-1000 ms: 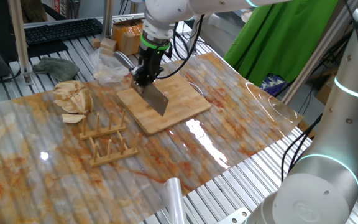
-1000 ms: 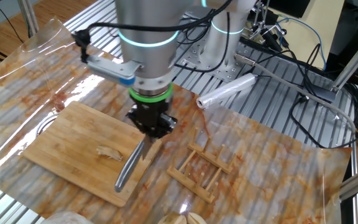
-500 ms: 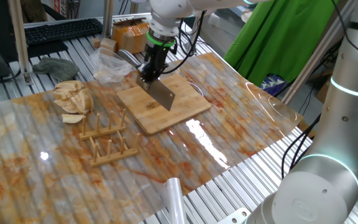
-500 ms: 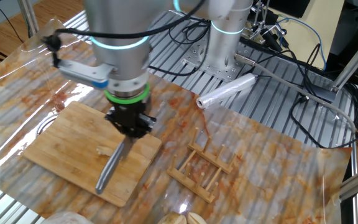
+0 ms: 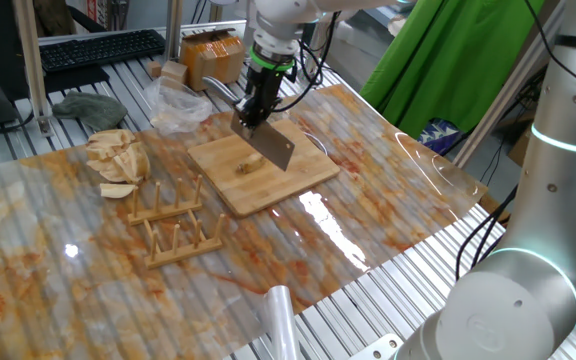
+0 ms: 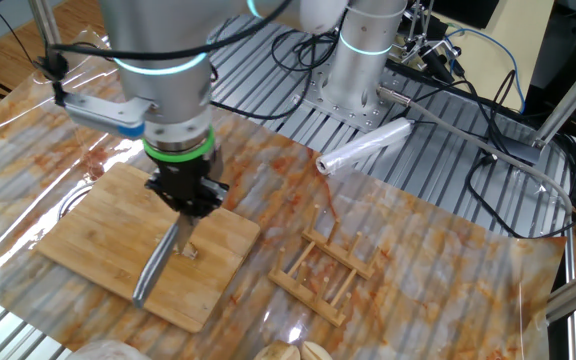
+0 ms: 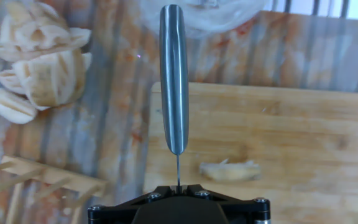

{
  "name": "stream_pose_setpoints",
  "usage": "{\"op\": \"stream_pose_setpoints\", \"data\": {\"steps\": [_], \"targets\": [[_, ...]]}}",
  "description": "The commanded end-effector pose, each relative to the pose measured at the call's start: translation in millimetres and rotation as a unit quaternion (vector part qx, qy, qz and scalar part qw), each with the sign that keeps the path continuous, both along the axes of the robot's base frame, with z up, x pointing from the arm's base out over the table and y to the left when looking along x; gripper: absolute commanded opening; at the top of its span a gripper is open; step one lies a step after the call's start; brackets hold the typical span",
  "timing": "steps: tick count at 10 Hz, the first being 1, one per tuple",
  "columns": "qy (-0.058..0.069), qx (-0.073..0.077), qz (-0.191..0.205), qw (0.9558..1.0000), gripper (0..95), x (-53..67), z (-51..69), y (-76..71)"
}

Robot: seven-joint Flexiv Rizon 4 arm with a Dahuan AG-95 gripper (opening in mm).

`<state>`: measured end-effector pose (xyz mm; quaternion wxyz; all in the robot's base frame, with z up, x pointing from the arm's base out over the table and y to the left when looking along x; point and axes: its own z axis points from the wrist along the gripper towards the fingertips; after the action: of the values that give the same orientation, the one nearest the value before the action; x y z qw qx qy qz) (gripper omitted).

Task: Slice the lotus root

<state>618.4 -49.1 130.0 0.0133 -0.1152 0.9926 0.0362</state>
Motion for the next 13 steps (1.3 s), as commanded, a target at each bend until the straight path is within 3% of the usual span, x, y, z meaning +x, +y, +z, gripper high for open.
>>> {"op": "stream_pose_setpoints", "data": {"steps": [1, 9, 13], "targets": [[-0.001, 0.0, 0.002, 1.0, 0.0, 4.5, -3.5, -6.7], [-0.004, 0.0, -0.006, 1.0, 0.0, 4.9, -16.8, -9.9], [-0.001, 0.01, -0.013, 0.9999, 0.0, 13.2, -29.6, 0.6]]}}
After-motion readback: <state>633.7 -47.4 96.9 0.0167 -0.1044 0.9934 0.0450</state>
